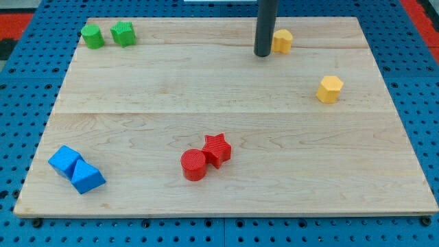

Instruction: Move the green blocks towards the right of the board

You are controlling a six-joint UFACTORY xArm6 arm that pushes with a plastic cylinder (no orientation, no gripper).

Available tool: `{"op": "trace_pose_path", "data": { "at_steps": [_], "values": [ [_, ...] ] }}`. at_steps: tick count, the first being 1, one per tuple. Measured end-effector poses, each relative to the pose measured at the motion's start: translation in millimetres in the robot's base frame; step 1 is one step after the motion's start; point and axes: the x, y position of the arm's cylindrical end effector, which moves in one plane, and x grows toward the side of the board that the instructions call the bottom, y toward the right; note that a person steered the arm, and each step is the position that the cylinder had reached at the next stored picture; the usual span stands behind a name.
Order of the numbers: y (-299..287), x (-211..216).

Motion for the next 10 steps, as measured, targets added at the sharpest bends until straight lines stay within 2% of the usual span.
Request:
{"op": "trace_pose_path", "data": {
  "at_steps": [1,2,3,4,5,6,7,8,10],
  "values": [
    [-127,4],
    [-271,-25],
    [-362,-13],
    [-369,-12],
    [-369,-50],
    [-364,-59],
    [-307,-59],
    [-257,-80],
    [-276,-121]
  ]
}}
